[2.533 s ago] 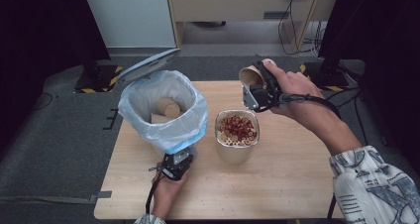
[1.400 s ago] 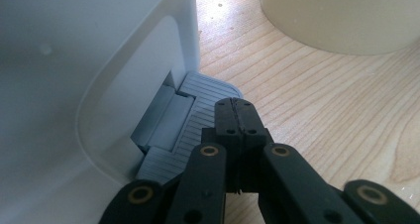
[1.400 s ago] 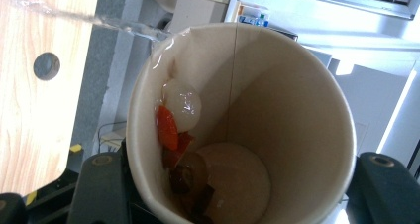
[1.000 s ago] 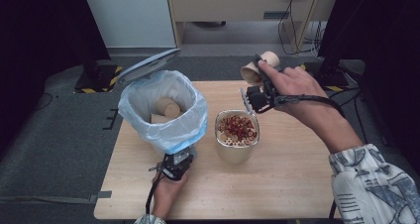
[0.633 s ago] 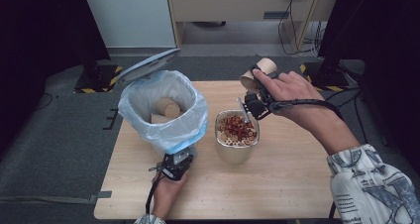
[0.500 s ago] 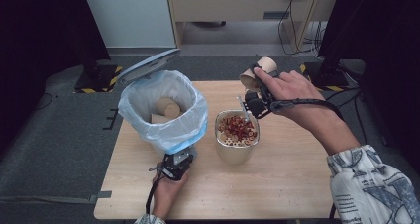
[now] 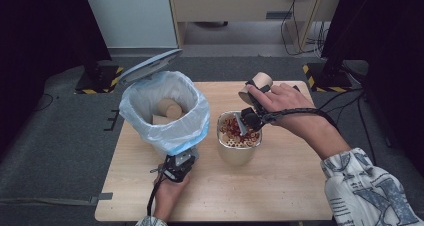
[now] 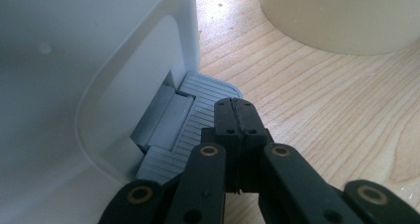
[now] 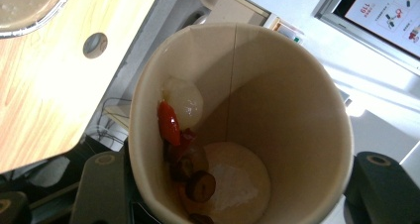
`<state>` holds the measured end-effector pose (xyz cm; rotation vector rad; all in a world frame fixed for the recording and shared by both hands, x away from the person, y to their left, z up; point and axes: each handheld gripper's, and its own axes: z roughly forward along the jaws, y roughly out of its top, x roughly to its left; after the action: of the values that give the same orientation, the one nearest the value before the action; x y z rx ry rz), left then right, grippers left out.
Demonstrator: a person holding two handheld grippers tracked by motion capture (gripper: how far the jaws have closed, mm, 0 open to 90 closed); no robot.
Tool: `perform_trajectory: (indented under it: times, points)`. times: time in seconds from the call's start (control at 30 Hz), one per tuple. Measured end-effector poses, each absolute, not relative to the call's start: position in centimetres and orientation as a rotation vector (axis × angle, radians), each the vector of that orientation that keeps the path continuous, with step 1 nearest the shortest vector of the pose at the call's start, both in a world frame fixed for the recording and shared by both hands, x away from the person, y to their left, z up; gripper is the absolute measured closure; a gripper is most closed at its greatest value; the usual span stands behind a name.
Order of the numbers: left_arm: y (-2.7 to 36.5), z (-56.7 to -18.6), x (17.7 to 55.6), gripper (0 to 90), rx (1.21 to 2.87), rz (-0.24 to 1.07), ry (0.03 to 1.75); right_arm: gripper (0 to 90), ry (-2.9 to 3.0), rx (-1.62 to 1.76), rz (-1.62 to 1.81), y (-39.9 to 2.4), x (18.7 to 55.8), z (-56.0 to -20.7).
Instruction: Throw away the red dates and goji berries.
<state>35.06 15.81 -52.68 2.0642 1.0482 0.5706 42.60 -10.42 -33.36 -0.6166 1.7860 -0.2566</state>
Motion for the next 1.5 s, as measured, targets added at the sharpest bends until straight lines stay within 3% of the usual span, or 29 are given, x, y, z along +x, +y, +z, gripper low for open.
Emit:
perform_trajectory:
  times: [0.4, 1.07, 1.5]
  points:
    - [15.8, -52.7, 35.1, 89.3, 2.065, 0.571, 1.047, 37.6, 1.901, -0.401, -0.021, -11.8, 42.9, -31.6]
    - [15.8, -52.7, 35.1, 89.3, 2.061, 0.570, 1.049, 37.6, 2.187, 0.065, 0.449, -15.2, 45.4, -32.0]
    - [15.8, -52.7, 35.1, 89.2, 2.062, 0.570, 1.046, 37.2, 2.228, 0.210, 0.553, -16.4, 46.2, -32.8]
